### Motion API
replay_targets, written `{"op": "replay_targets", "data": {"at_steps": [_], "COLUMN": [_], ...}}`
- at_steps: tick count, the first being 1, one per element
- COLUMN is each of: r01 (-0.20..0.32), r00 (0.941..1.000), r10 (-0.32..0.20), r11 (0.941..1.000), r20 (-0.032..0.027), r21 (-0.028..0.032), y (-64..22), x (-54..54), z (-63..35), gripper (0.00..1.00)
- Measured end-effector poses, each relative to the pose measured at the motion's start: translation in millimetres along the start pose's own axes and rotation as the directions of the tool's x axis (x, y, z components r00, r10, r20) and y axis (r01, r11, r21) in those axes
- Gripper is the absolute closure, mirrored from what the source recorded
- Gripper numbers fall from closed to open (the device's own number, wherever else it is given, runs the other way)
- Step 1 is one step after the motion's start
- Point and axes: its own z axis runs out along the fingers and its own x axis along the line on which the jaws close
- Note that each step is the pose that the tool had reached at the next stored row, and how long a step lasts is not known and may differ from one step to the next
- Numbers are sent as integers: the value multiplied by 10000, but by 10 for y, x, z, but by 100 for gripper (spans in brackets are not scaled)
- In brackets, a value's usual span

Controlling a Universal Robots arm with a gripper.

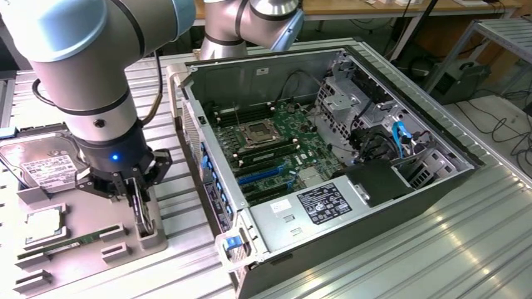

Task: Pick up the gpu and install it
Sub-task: 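Pick up the gpu and move the gpu toward the slot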

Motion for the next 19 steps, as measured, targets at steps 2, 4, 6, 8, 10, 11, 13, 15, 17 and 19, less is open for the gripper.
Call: {"op": "replay_targets", "data": {"at_steps": [2,4,6,8,10,11,13,15,17,19], "r01": [0,1,1,1,1,1,1,1,1,1], "r00": [10000,10000,10000,10000,10000,10000,10000,10000,10000,10000], "r10": [0,-1,-1,-1,-1,-1,-1,-1,-1,-1], "r11": [10000,10000,10000,10000,10000,10000,10000,10000,10000,10000], "r20": [-2,-2,-2,-2,-2,-2,-2,-1,-2,-2], "r21": [9,17,22,24,27,28,36,36,40,41], "y": [-2,-3,-4,-5,-6,-7,-9,-11,-12,-14], "x": [0,-2,-3,-4,-5,-6,-8,-9,-10,-11], "z": [-17,-40,-68,-102,-142,-164,-208,-252,-296,-340], "gripper": [72,72,72,72,72,72,72,72,72,72]}}
